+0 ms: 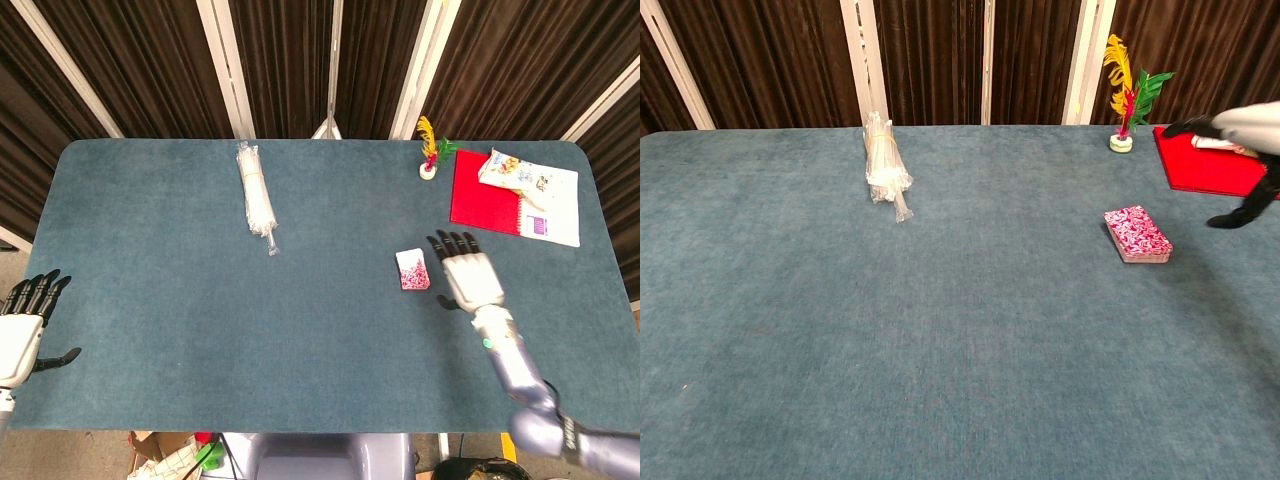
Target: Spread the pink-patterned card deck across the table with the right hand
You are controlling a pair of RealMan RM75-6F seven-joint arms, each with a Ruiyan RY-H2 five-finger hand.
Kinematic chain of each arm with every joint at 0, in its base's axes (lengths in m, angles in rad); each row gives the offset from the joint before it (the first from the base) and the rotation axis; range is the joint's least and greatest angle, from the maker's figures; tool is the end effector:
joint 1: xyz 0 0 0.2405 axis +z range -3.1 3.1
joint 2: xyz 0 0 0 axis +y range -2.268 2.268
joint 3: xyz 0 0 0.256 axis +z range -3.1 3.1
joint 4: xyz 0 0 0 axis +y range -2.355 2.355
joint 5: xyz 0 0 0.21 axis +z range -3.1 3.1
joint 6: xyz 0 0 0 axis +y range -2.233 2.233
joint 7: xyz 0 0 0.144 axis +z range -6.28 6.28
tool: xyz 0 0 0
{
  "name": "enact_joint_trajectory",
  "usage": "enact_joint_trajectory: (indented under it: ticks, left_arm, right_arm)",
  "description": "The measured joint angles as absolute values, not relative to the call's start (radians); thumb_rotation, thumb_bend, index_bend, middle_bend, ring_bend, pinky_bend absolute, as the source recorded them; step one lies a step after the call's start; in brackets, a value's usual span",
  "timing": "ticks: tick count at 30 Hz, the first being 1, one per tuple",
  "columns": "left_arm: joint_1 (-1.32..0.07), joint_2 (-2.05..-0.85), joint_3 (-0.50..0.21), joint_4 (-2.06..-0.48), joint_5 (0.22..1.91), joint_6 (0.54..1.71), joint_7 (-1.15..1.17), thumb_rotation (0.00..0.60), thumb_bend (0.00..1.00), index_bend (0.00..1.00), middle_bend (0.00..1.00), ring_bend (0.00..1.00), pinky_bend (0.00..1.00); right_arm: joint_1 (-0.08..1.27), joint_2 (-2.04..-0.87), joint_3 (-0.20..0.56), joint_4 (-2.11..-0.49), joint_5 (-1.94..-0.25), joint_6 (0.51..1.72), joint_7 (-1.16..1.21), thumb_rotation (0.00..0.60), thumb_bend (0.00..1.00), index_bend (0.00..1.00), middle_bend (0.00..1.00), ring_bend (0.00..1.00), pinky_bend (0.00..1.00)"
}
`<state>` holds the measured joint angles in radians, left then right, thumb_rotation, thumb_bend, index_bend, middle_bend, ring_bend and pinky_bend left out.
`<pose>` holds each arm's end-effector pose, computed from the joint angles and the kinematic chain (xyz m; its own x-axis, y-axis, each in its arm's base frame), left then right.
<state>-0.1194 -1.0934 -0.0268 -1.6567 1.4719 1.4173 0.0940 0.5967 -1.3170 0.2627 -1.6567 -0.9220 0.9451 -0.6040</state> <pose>-0.3072 0.1857 0.1525 0.4625 0.0797 0.8830 0.8865 -0.0216 -0.4623 -0.2019 -0.3397 0.0597 0.5538 -0.2598 0.7911 -0.8327 -0.1735 0.5259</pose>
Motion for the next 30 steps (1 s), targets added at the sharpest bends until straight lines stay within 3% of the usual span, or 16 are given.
enact_joint_trajectory:
  ticks: [17,30]
  left_arm:
    - [-0.126,-1.087,-0.032,-1.659,1.451,1.399,0.08,0.6,0.0,0.0,0.0,0.0,0.0]
    - [-0.131,-1.087,-0.034,-1.663,1.439,1.388,0.083,0.6,0.0,0.0,0.0,0.0,0.0]
  right_arm:
    - [0.777,-1.494,0.229,-1.435,-0.585,0.844,-0.723,0.6,0.26,0.0,0.0,0.0,0.0]
    - [0.812,-1.536,0.205,-1.347,-0.59,0.822,-0.666,0.6,0.26,0.0,0.0,0.0,0.0]
